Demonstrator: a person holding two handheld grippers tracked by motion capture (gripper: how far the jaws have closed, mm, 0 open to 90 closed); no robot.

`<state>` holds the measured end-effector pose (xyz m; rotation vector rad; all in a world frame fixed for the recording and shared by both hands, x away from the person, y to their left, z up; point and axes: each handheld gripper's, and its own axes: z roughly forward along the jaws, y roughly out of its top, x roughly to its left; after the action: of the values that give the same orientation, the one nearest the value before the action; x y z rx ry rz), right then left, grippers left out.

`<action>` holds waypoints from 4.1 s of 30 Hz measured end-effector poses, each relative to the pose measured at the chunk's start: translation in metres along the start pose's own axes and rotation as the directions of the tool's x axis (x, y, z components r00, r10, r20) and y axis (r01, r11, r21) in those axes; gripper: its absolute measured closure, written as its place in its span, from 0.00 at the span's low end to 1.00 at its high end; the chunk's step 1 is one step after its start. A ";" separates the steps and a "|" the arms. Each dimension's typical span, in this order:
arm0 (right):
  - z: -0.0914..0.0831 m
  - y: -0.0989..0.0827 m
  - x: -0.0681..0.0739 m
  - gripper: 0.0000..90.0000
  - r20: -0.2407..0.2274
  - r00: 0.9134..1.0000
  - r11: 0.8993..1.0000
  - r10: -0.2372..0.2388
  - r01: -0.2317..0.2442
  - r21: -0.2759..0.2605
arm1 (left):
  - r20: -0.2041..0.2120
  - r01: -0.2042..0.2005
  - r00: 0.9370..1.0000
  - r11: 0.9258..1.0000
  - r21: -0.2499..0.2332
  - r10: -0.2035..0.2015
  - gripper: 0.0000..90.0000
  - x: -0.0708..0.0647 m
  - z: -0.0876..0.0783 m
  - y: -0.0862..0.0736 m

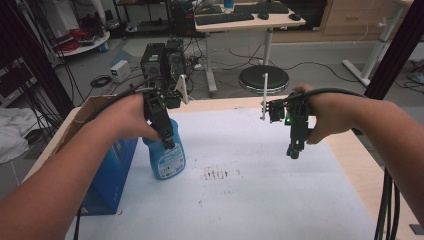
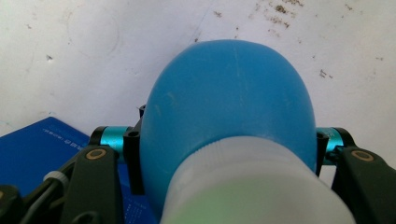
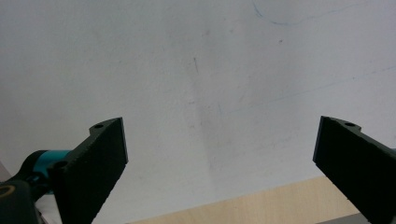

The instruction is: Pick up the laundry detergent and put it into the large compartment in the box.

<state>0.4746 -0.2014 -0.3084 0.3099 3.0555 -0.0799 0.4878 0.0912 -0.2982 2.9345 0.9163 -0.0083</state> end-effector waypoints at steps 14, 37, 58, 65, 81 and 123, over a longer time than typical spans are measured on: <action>-0.002 0.002 0.003 0.02 0.008 1.000 1.000 -0.012 0.012 0.004 | 0.039 -0.024 0.999 1.000 -0.001 0.024 0.43 -0.011 -0.020 -0.005; -0.010 0.008 0.011 0.02 0.019 0.999 0.999 -0.035 0.036 -0.017 | 0.006 0.067 0.998 0.998 -0.013 -0.067 0.43 -0.017 -0.140 -0.036; -0.010 0.015 0.012 0.02 0.019 0.999 0.999 -0.045 0.045 -0.021 | 0.011 0.444 0.896 0.894 -0.059 -0.444 0.43 0.013 -0.208 -0.093; -0.010 0.021 0.011 0.02 0.022 0.998 0.998 -0.062 0.062 -0.023 | -0.019 0.591 0.806 0.805 -0.055 -0.592 0.43 0.022 -0.212 -0.119; -0.009 0.028 0.013 0.02 0.021 0.997 0.997 -0.068 0.069 -0.021 | -0.021 0.679 0.733 0.733 -0.034 -0.680 0.43 0.040 -0.192 -0.149; -0.002 0.030 0.013 0.02 0.021 0.997 0.997 -0.071 0.070 0.017 | 0.006 0.279 0.960 0.958 0.062 -0.280 0.43 0.055 -0.041 -0.151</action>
<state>0.4678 -0.1693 -0.3087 0.2007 3.0461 -0.1108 0.4471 0.2488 -0.2678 2.8260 1.3425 -0.0736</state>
